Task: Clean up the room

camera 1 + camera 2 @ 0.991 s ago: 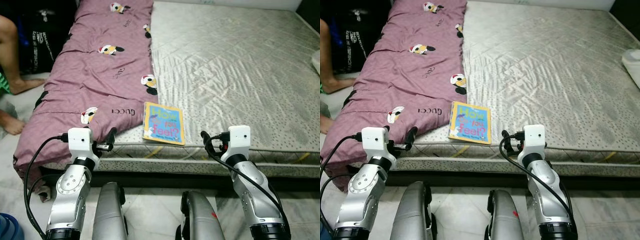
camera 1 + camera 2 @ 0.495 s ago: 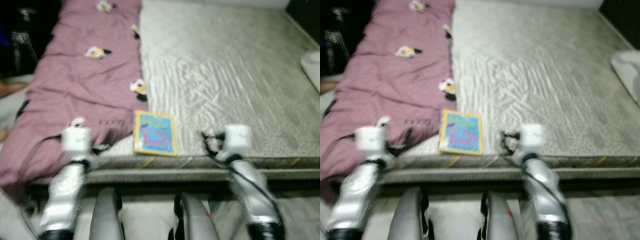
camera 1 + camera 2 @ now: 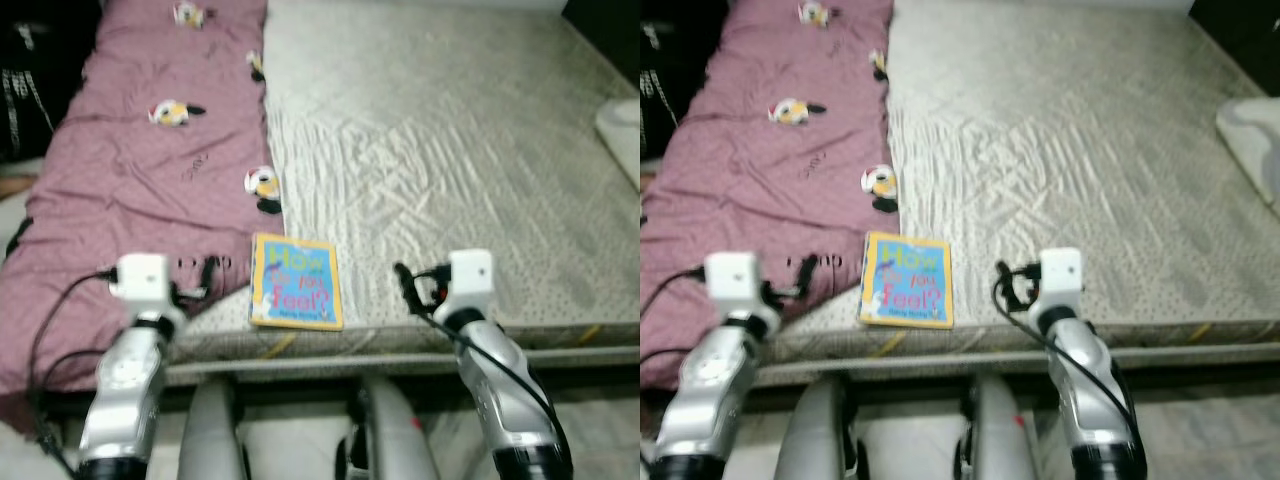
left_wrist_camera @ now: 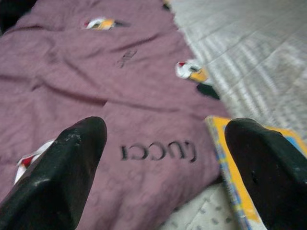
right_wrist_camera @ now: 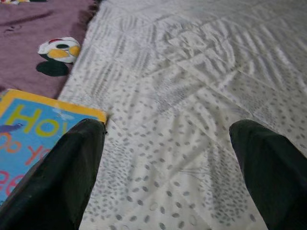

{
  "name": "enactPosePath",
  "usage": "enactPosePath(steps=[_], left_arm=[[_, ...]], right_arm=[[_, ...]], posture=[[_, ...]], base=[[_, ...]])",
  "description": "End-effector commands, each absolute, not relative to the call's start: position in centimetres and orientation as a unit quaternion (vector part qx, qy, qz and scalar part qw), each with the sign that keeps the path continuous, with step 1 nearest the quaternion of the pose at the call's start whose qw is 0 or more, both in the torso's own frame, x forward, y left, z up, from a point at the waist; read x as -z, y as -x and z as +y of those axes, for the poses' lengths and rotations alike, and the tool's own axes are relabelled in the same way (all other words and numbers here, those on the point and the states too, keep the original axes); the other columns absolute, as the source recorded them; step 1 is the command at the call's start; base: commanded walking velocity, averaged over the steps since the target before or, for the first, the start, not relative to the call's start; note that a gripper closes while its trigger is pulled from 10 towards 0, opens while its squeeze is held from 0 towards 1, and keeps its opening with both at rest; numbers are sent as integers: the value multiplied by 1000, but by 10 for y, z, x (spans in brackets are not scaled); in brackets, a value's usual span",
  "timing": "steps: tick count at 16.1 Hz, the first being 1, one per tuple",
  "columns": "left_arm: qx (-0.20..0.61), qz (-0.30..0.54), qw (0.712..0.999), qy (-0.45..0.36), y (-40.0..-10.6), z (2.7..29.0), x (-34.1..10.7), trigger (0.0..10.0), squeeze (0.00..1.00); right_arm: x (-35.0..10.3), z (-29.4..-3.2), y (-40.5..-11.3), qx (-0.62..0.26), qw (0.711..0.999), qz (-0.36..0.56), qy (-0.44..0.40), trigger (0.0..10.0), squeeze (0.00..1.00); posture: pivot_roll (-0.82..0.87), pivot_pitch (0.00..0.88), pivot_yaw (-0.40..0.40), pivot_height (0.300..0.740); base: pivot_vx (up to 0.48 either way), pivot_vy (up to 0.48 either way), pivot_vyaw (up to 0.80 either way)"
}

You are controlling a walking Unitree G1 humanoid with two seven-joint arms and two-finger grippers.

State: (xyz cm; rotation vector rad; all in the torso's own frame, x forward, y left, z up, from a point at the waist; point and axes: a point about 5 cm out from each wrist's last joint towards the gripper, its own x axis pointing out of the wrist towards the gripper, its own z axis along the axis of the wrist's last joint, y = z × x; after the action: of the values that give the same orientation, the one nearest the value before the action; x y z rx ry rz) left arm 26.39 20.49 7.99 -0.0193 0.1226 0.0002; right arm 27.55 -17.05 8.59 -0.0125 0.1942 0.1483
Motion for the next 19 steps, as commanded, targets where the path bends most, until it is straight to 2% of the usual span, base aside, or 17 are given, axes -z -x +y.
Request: enactPosePath(steps=[1,4,14,19], left_arm=[[-13,98,994,36,-263,207,-67,10000,0],[-25,116,992,52,-266,214,-62,10000,0],[6,133,987,90,-289,211,-62,10000,0],[32,132,985,109,-309,198,-66,10000,0]], right_arm=[[-85,-185,-271,-59,993,105,11,10000,0],[-86,-197,-266,-61,991,116,30,10000,0],[-91,-206,-242,-76,987,132,53,10000,0],[-95,-211,-234,-68,986,140,59,10000,0]], posture=[[-57,137,-79,595],[-76,146,-113,555],[-130,169,-157,555],[-165,176,-163,555]], base=[[0,0,0],[0,0,0],[0,0,0],[0,0,0]])
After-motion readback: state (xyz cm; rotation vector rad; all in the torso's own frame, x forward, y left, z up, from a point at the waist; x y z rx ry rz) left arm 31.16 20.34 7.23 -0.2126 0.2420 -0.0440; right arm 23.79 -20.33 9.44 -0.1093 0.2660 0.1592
